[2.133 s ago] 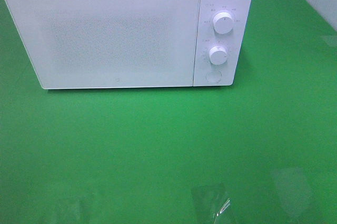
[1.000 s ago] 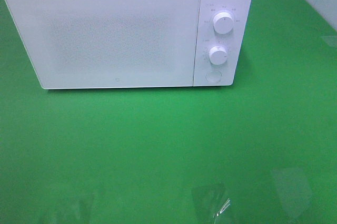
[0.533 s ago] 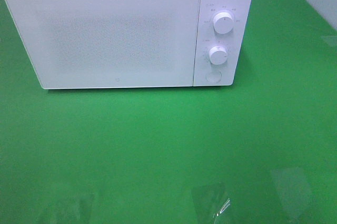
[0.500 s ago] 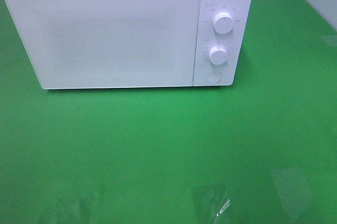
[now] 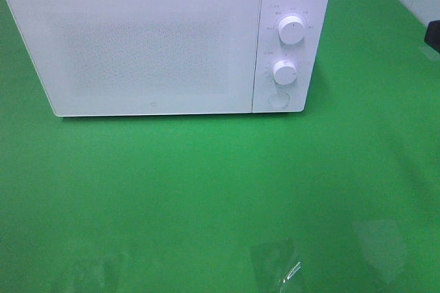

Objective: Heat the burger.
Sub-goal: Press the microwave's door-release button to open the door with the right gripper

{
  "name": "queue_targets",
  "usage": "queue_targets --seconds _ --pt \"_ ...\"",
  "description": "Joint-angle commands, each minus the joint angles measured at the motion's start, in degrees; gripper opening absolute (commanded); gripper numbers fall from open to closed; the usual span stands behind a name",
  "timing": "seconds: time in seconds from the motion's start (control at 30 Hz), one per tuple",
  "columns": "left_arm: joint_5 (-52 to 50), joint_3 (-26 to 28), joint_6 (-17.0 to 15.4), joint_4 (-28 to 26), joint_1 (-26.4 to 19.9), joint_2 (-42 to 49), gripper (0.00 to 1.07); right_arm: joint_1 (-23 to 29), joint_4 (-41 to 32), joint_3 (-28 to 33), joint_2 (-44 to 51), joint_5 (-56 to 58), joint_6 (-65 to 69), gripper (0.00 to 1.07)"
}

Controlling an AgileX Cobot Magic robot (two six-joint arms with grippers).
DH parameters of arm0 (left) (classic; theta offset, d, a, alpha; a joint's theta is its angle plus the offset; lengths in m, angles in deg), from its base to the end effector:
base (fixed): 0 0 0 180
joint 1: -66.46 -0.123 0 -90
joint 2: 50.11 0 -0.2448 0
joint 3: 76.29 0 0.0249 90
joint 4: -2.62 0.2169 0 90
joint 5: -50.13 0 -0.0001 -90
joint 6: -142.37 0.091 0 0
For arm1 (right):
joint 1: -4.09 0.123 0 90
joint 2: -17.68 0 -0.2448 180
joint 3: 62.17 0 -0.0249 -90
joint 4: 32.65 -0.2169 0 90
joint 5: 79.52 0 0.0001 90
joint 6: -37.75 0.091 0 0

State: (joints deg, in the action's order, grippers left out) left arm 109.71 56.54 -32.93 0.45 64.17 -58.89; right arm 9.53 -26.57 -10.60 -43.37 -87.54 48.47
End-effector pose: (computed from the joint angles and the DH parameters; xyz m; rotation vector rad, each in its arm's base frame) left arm 0.0060 -0.0027 0.2632 0.0438 2.0155 0.0325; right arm 0.1784 0.0183 0.2537 -0.0223 1.8284 0.1382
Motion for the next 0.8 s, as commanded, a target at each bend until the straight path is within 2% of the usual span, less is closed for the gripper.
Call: queue_targets --seconds 0.03,0.07,0.2,0.3,0.47,0.53,0.57,0.6,0.63,0.67,0.7,0.73,0.77,0.8 --pt "-0.2 -0.2 0.2 -0.3 -0.2 1.0 1.00 0.1 0.4 0.6 -3.1 -6.9 0.3 0.76" --pt "-0.2 -0.2 0.2 -0.3 -0.2 1.0 1.00 0.1 0.3 1.1 -5.6 -12.0 0.2 0.76" --pt "-0.2 -0.2 0.2 -0.3 -0.2 1.0 1.00 0.1 -0.9 1.8 -9.5 -17.5 -1.3 0.76" --pt "-0.2 -0.2 0.2 -0.3 -0.2 1.0 1.00 0.1 -6.8 3.1 -14.6 -23.9 -4.8 0.76" --pt "-0.2 -0.2 0.2 -0.3 -0.2 1.0 1.00 0.6 -11.6 5.0 -18.9 -31.8 -6.0 0.76" --pt "-0.2 -0.2 0.2 -0.3 -0.2 1.0 1.00 3.7 -15.1 5.8 -21.6 -34.4 -7.5 0.76" --pt "-0.2 -0.2 0.2 -0.3 -0.2 1.0 1.00 3.7 -15.1 5.8 -21.6 -34.4 -7.5 0.76" --pt "-0.2 -0.2 0.2 -0.3 -0.2 1.0 1.00 6.9 -17.8 5.8 -23.7 -35.2 -9.9 0.76" --pt "-0.2 -0.2 0.2 -0.3 -0.2 1.0 1.00 6.9 -17.8 5.8 -23.7 -35.2 -9.9 0.76" --pt "-0.2 -0.2 0.2 -0.3 -0.2 1.0 1.00 9.9 -21.2 5.8 -25.6 -36.6 -12.1 0.76" --pt "-0.2 -0.2 0.2 -0.3 -0.2 1.0 1.00 9.9 -21.2 5.8 -25.6 -36.6 -12.1 0.76" --pt "-0.2 -0.2 0.2 -0.3 -0.2 1.0 1.00 12.8 -24.9 5.8 -27.6 -38.5 -14.2 0.76" --pt "-0.2 -0.2 0.2 -0.3 -0.2 1.0 1.00 12.8 -24.9 5.8 -27.6 -38.5 -14.2 0.76" --pt "-0.2 -0.2 0.2 -0.3 -0.2 1.0 1.00 15.7 -29.0 5.8 -29.2 -40.2 -15.9 0.76"
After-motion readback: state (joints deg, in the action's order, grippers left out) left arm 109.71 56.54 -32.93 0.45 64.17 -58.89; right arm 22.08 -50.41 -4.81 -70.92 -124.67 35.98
